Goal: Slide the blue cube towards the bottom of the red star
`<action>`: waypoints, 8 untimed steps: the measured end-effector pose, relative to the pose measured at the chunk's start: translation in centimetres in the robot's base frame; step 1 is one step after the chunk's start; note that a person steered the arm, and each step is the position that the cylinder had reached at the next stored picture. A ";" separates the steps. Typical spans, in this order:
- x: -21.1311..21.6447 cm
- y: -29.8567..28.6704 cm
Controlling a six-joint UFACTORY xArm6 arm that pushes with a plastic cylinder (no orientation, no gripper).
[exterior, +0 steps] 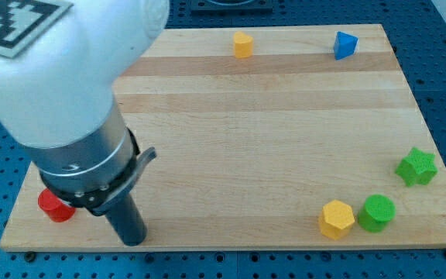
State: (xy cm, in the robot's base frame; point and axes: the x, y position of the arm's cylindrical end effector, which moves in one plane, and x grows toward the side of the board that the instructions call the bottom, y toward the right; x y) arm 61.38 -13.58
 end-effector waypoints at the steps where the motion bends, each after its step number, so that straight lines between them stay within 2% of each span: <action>1: -0.6 -3.3; 2: -0.6 -4.1; 4: -6.9 -5.3; 6: -9.6 -6.0; 8: -15.4 -8.0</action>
State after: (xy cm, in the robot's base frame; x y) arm 46.00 -21.61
